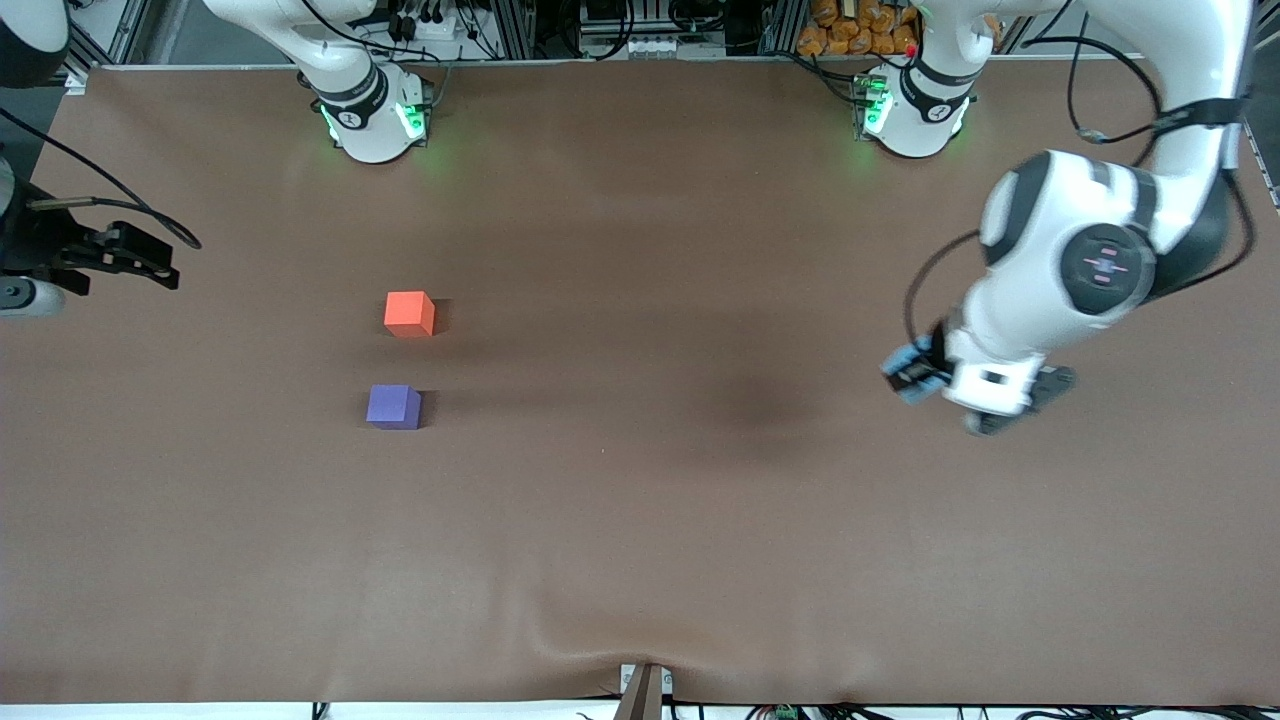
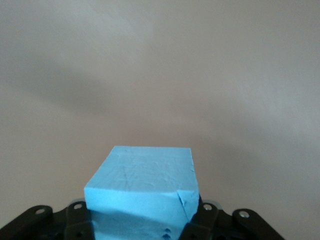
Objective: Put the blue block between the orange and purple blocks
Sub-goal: 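Carry the light-blue block with the left gripper to the table middle, then release the blue block with the left gripper while the right gripper approaches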
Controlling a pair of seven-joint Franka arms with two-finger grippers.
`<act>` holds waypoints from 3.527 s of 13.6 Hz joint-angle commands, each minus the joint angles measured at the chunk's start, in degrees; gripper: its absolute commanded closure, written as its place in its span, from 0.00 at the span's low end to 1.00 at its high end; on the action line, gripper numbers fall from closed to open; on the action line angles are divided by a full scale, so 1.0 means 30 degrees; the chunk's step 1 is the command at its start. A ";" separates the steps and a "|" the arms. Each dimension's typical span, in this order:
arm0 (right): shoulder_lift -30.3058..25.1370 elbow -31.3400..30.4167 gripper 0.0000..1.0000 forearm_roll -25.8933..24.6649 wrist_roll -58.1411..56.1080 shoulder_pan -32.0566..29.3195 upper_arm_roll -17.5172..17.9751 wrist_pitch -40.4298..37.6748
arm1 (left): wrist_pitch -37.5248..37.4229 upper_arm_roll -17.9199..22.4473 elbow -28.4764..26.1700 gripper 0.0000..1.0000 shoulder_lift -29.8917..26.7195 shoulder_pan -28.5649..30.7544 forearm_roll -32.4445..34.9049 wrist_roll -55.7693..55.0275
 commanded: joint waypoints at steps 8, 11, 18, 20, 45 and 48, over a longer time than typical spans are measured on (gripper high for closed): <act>0.1159 0.0276 0.00 0.0204 -0.0171 0.0061 -0.0042 0.0271 | 0.0199 -0.2983 0.3166 0.68 0.4121 -0.6519 -0.0239 -0.3394; 0.1626 0.0422 0.00 0.0204 -0.0200 0.0237 -0.0042 0.0389 | 0.1226 -0.2836 0.3551 0.68 0.5794 -0.8630 0.1014 -0.4299; 0.1805 0.0306 0.00 0.1459 -0.0025 0.0326 -0.0042 0.0185 | 0.3835 -0.0909 0.4281 0.68 0.9104 -1.2380 0.3365 -0.6208; 0.1805 0.0100 0.00 0.2309 0.0238 0.0383 -0.0042 0.0155 | 0.4156 0.0177 0.4371 0.68 0.9517 -1.3582 0.3365 -0.6179; 0.1659 -0.4025 0.00 0.4042 0.7026 0.5883 -0.0042 0.3924 | -0.8170 0.0562 0.4342 0.00 -0.6122 -0.6628 0.0230 -0.1912; 0.1716 -0.5872 0.00 0.4042 0.9523 0.7996 -0.0042 0.6944 | -0.8965 0.0591 0.4342 0.00 -0.6332 -0.2965 0.0813 0.0840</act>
